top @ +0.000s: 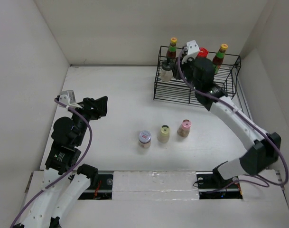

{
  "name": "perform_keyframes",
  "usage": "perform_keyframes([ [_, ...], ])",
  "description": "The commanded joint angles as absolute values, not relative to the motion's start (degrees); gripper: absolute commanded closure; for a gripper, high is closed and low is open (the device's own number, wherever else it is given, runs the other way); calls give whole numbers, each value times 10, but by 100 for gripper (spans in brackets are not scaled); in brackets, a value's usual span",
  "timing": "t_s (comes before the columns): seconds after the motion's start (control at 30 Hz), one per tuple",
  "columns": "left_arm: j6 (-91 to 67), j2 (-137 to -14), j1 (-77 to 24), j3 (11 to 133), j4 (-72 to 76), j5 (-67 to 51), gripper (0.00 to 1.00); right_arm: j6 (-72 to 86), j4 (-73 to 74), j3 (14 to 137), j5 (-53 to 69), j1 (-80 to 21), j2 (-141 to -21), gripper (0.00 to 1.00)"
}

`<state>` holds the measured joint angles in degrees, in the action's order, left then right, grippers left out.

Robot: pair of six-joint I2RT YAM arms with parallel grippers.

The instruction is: Organize the condiment bottles

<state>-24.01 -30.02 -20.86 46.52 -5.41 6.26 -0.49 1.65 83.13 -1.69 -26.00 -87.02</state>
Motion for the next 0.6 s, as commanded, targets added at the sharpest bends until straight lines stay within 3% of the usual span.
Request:
perform_keyframes([
  [0.0,-233,-296,-206,470,-32,66,33,-3,-58,713,-9,-327,-795,80],
  [0.03,-233,-296,-206,470,-32,66,33,10,-79,681,-3,-343,-762,93],
  [0.07,-233,-296,-206,470,-32,66,33,15,-95,645,-3,-363,-744,100],
  [0.13,-233,-296,-206,470,-32,66,35,26,-127,548,11,-420,-694,100],
  [0.17,-233,-296,-206,470,-32,66,39,26,-120,528,25,-436,-681,95],
  [0.2,-233,-296,-206,470,-32,55,49,26,-101,516,49,-464,-671,87],
  [0.23,-233,-302,-206,470,-32,55,60,19,-81,499,55,-478,-662,58],
  [0.27,-233,-302,-206,470,-32,55,75,10,-38,494,62,-490,-648,41],
  [0.3,-233,-308,-206,470,-32,50,79,10,-12,494,69,-502,-648,31],
  [0.33,-233,-308,-206,470,-32,50,79,1,11,494,69,-520,-643,16],
  [0.4,-233,-308,-206,470,-32,50,73,-18,60,494,81,-534,-652,5],
  [0.47,-233,-313,-206,470,-32,50,58,-24,78,513,94,-545,-694,0],
  [0.57,-233,-313,-206,470,-32,50,37,-38,108,547,81,-562,-752,0],
])
